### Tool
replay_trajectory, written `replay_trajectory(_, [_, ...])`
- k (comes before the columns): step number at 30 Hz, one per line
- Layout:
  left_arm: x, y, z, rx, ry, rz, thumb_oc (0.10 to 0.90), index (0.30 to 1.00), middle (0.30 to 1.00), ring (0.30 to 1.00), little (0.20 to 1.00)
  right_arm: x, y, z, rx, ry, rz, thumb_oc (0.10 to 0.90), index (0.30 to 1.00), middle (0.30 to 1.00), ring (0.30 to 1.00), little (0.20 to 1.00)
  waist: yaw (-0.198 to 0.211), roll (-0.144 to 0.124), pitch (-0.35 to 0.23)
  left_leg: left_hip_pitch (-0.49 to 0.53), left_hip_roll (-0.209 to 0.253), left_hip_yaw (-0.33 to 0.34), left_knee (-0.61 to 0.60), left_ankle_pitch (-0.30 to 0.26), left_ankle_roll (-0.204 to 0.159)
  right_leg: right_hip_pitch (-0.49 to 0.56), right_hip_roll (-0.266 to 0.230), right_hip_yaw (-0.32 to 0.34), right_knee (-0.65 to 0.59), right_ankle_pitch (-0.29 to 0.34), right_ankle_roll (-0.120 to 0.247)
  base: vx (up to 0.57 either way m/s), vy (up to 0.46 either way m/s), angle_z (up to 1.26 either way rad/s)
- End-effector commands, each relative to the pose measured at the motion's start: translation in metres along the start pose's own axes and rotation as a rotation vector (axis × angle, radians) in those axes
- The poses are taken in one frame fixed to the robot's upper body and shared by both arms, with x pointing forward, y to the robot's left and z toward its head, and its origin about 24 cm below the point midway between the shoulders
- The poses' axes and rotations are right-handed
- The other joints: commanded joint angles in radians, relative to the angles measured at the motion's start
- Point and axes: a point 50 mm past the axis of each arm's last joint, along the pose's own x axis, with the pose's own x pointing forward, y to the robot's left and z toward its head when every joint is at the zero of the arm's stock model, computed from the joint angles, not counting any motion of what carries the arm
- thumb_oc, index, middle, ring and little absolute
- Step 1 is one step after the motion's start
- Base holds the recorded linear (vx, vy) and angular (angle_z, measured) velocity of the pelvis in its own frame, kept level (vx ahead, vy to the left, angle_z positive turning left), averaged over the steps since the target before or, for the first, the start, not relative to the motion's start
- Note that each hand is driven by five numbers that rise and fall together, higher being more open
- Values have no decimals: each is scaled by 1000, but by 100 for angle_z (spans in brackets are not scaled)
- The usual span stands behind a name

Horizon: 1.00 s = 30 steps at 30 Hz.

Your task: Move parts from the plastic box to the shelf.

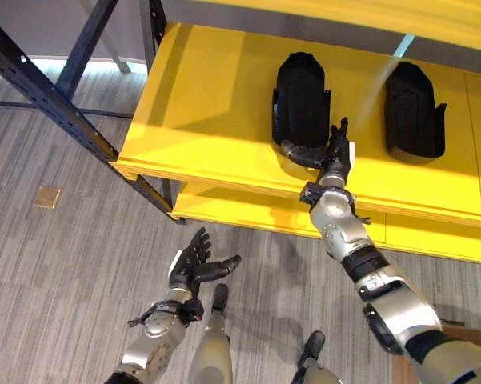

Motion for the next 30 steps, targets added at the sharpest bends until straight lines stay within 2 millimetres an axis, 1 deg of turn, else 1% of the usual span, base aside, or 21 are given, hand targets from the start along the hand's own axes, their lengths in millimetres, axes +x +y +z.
replay_trajectory(1, [4,-3,42,-32,-216,-28,900,1000,1000,1000,1000,6,36,41,22,-134,127,900,1000,1000,1000,1000,34,-33,15,45,13,46,-4,-90,52,1,-27,24,67,49,-23,0,0,0])
replay_trajectory(8, [4,-3,43,-32,-222,-25,900,1000,1000,1000,1000,5,35,38,0,-130,128,900,1000,1000,1000,1000,36,-31,15,42,15,43,-3,-91,54,-2,-25,25,67,48,-23,0,0,0])
replay_trajectory(16, [4,-4,43,-36,-222,-26,900,1000,1000,1000,1000,2,43,35,-30,-126,164,900,1000,1000,1000,1000,35,-29,16,41,15,44,-3,-91,54,-2,-23,27,67,46,-24,3,-2,1])
replay_trajectory(30, [4,-4,43,-38,-226,-21,900,1000,1000,1000,1000,-1,45,30,-45,-118,180,900,1000,1000,1000,1000,32,-28,21,42,17,46,-4,-92,57,-9,-23,31,70,44,-25,3,-2,1])
